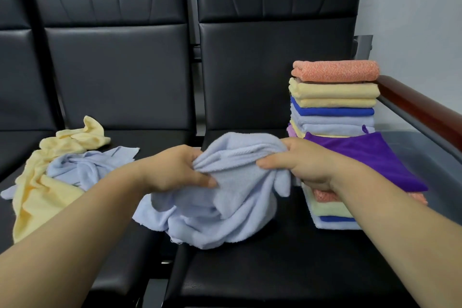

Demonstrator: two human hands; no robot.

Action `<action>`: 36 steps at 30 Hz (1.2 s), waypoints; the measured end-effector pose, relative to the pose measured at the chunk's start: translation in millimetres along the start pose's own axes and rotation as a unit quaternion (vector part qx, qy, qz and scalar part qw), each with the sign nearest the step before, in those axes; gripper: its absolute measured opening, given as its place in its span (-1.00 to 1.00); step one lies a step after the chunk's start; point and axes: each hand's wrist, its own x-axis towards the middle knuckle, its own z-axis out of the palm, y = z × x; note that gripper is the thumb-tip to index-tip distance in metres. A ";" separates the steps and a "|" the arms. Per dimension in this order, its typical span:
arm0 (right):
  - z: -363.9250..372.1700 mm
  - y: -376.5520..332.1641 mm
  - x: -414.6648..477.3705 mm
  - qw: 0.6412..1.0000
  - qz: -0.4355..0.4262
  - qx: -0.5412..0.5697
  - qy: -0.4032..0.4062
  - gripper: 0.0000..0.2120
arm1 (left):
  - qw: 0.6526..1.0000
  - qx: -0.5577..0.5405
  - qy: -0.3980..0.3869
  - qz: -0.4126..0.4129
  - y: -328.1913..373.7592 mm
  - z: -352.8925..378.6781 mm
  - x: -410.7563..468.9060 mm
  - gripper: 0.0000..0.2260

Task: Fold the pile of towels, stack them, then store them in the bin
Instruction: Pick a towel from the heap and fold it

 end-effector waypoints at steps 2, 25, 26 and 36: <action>5.6 0.6 -3.3 0.998 -0.020 0.066 -0.015 -0.69 | 0.990 -0.133 0.030 0.026 -0.8 -2.2 -1.5 -0.90; 30.7 -3.9 4.6 0.947 0.023 -0.321 -0.007 -0.72 | 0.976 -0.193 0.031 0.096 20.4 -2.5 -5.1 -0.82; 27.4 -4.9 4.6 0.955 0.019 -0.295 0.012 -0.72 | 0.991 -0.111 0.002 0.080 19.6 -0.9 -4.5 -0.83; 25.7 -3.5 -2.3 0.998 -0.043 0.025 -0.029 -0.65 | 0.930 -0.347 0.105 0.054 15.7 -4.4 -3.5 -0.84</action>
